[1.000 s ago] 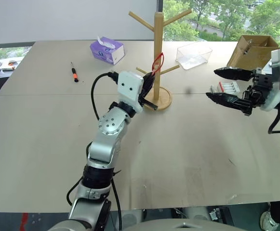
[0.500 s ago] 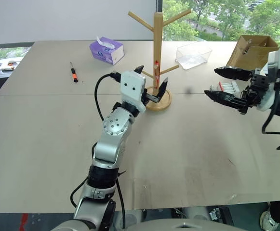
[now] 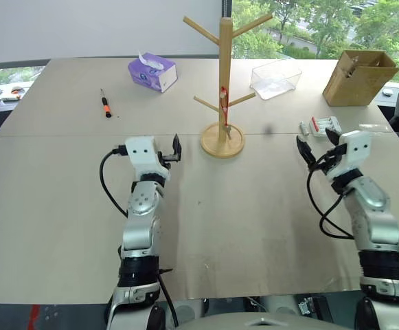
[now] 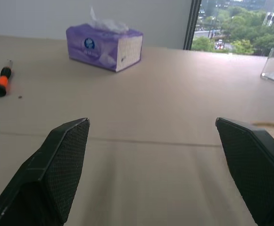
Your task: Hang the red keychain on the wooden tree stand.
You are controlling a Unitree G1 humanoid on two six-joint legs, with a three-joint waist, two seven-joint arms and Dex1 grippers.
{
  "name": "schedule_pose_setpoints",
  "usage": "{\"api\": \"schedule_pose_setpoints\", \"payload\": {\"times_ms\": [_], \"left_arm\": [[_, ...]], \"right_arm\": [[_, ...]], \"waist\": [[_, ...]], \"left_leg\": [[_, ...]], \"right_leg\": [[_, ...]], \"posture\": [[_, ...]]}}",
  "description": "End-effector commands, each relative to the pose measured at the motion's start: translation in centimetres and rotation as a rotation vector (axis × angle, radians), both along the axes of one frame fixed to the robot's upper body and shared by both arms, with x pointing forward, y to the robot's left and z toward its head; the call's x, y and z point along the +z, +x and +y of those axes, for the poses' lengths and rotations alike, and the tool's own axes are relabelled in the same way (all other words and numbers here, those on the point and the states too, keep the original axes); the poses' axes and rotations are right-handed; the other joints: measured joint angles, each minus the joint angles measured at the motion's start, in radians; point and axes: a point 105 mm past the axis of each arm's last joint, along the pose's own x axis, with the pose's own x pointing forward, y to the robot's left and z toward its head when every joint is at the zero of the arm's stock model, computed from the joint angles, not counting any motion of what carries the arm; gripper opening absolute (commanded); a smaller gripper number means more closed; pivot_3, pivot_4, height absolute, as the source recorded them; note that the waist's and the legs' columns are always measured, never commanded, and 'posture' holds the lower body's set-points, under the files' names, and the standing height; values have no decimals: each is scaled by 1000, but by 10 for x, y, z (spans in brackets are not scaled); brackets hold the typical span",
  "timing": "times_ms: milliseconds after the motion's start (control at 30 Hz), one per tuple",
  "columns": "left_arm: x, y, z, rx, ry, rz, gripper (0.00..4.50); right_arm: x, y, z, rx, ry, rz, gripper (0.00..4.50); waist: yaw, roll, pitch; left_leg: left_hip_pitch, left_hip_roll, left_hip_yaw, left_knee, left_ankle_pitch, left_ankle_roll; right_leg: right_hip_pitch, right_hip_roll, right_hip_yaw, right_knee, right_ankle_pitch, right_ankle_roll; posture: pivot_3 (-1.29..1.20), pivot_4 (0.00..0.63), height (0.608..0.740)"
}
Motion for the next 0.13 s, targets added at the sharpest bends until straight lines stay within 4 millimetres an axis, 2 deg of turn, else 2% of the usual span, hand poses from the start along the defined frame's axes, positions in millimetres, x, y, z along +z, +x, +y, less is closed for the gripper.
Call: {"api": "schedule_pose_setpoints", "payload": {"times_ms": [33,133], "left_arm": [[0,-3,6,34,3,-40,4423],[-8,-4,7,39,5,-29,4423]], "right_arm": [[-10,2,-11,-96,-16,-21,4500],[-20,5,-16,-139,-9,-12,4500]], "waist": [[0,0,0],[-1,0,0]], "left_leg": [[0,0,0,0,0,0],[1,0,1,0,0,0]], "right_leg": [[0,0,0,0,0,0],[0,0,0,0,0,0]], "posture": [[0,150,740],[0,150,740]]}}
